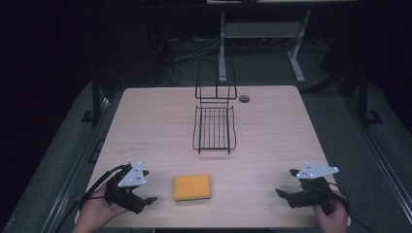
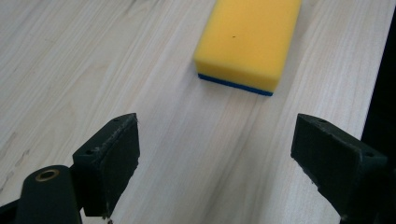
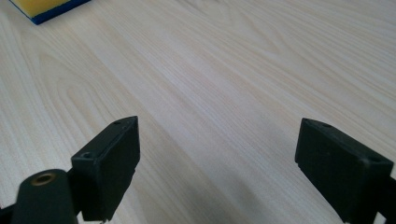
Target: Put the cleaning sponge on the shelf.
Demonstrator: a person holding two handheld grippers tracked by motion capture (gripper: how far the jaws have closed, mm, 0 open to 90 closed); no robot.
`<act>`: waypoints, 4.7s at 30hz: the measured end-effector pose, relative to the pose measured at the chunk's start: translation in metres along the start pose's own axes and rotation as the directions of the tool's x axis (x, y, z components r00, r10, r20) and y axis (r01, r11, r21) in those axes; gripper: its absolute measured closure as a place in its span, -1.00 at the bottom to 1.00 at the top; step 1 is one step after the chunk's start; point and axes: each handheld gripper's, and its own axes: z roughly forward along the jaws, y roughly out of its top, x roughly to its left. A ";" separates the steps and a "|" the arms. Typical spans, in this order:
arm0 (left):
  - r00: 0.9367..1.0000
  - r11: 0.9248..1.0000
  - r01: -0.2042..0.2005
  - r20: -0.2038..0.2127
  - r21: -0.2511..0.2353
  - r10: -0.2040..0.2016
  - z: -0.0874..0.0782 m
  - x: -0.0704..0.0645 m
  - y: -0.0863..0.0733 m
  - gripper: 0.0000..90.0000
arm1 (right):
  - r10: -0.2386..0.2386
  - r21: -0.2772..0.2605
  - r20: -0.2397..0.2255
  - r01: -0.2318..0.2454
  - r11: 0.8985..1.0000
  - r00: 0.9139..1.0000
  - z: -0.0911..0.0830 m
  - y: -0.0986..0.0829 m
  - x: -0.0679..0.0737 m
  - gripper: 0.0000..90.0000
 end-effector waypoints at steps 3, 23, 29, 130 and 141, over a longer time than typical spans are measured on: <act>1.000 1.000 -0.015 0.014 0.010 0.015 0.002 0.000 0.006 -0.67 | 0.002 -0.001 -0.006 -0.002 1.000 1.000 0.000 0.000 0.000 -0.70; 0.993 0.993 -0.089 0.090 0.077 0.082 0.027 -0.004 0.040 -0.67 | -0.013 0.007 -0.027 0.013 1.000 1.000 0.002 0.001 0.004 -0.70; 0.989 0.990 -0.110 0.107 0.089 0.101 0.032 -0.003 0.049 -0.67 | -0.017 0.009 -0.031 0.018 1.000 0.999 0.003 0.001 0.005 -0.70; 0.945 0.955 -0.196 0.303 0.224 0.122 0.119 -0.003 0.089 -0.55 | -0.059 0.030 -0.099 0.062 0.998 0.993 0.008 0.001 0.008 -0.70; 0.946 0.954 -0.199 0.297 0.225 0.127 0.119 -0.002 0.090 -0.52 | -0.057 0.030 -0.104 0.061 0.998 0.993 0.008 0.001 0.008 -0.70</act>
